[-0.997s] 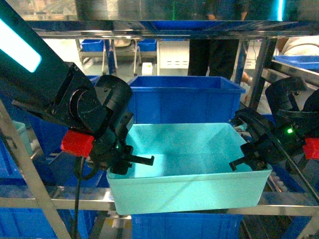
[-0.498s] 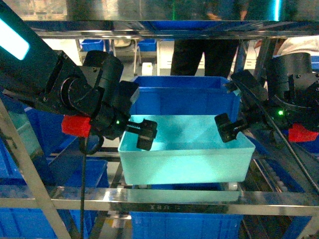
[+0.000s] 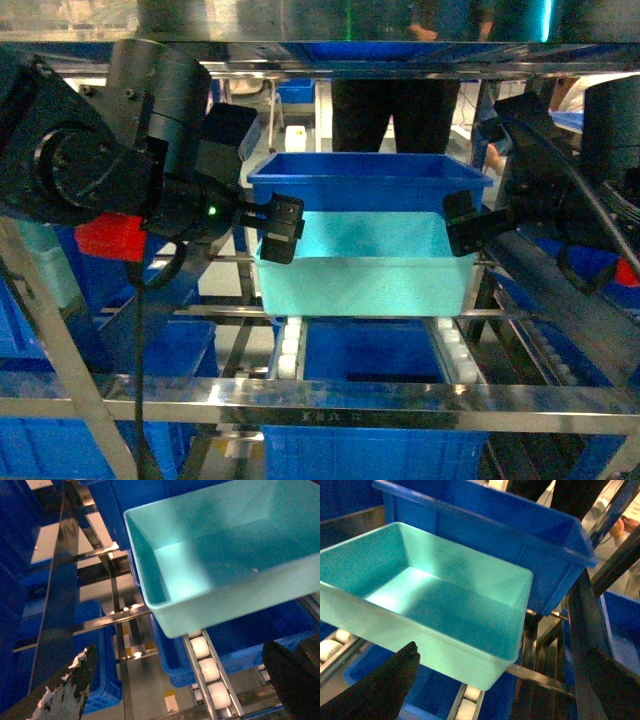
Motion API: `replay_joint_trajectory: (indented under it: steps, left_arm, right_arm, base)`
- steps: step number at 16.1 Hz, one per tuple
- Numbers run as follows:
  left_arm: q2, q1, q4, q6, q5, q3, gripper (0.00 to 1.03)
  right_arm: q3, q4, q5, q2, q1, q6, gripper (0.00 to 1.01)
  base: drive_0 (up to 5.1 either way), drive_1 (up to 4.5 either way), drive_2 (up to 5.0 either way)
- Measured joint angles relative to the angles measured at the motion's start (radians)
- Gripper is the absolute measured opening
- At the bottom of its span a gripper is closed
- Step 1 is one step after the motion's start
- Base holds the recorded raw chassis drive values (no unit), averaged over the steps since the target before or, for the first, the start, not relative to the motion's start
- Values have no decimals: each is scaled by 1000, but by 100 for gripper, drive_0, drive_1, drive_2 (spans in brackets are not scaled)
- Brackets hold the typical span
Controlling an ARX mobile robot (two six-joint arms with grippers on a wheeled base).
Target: Organize blue bins on left shelf correctly
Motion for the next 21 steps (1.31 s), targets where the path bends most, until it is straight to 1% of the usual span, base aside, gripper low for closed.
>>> replay_joint_trajectory:
  steps: [1, 2, 3, 4, 5, 6, 7, 8, 9, 11, 12, 13, 14, 15, 16, 17, 18, 19, 21]
  left_arm:
    - [-53, -16, 57, 6, -33, -79, 98]
    - [-113, -42, 89, 8, -63, -180, 98]
    - [-166, -70, 138, 14, -107, -289, 98]
    - [-218, -90, 162, 5, -125, -387, 98]
    - [-278, -100, 186, -10, -144, -470, 98]
    - [-352, -94, 217, -11, -176, -537, 98]
    - [-438, -78, 216, -18, -190, -588, 98]
    - [-525, -68, 206, -30, -208, -646, 98]
    - [-621, -66, 176, -40, -217, -710, 98]
    - [-796, -72, 96, -63, -230, -772, 98]
    - [-912, -72, 53, -76, -251, -795, 98]
    - [-1030, -61, 21, -92, -260, -824, 98]
    - [-1144, -51, -14, -105, -289, -851, 98]
    - [-1254, -51, -80, -128, -328, -861, 98]
    - [-1382, -73, -136, -137, -400, -861, 98]
    - [-1501, -104, -207, -147, -463, -861, 98]
    - [-1532, -58, -134, -145, -495, -851, 98]
    - [-1524, -58, -140, -139, -488, -851, 98]
    - [-1522, -64, -140, -137, -486, -851, 98]
  right_arm:
    - [-78, 77, -5, -42, -11, 8, 98]
    - [-173, 136, -26, -89, -29, 16, 98]
    - [-272, 171, -54, -136, -45, 14, 98]
    - [-375, 234, -79, -183, -52, 14, 98]
    - [-467, 293, -86, -233, -59, 15, 98]
    - [-540, 303, -114, -299, -71, 15, 98]
    - [-597, 306, -144, -366, -80, 14, 98]
    - [-650, 303, -152, -439, -91, 15, 98]
    - [-703, 277, -147, -536, -108, 27, 98]
    - [-747, 177, -123, -738, -138, 51, 98]
    - [-762, 108, -107, -853, -144, 67, 98]
    - [-782, 45, -98, -966, -156, 80, 98]
    - [-794, -7, -97, -1058, -174, 89, 98]
    - [-797, -47, -95, -1135, -194, 98, 98]
    - [-797, -96, -97, -1213, -208, 107, 98]
    - [-796, -145, -94, -1274, -212, 109, 98]
    - [-785, -132, -40, -1327, -204, 105, 98]
    - [-758, -111, -8, -1292, -193, 106, 98]
    - [-756, -117, -6, -1285, -192, 105, 98]
  base:
    - [0, 0, 0]
    - [0, 0, 0]
    - [0, 0, 0]
    - [0, 0, 0]
    - [0, 0, 0]
    - [0, 0, 0]
    - [0, 0, 0]
    - [0, 0, 0]
    - [0, 0, 0]
    - [0, 0, 0]
    - [0, 0, 0]
    - [0, 0, 0]
    - [0, 0, 0]
    - [0, 0, 0]
    - [0, 0, 0]
    - [0, 0, 0]
    - [0, 0, 0]
    - [0, 0, 0]
    - [0, 0, 0]
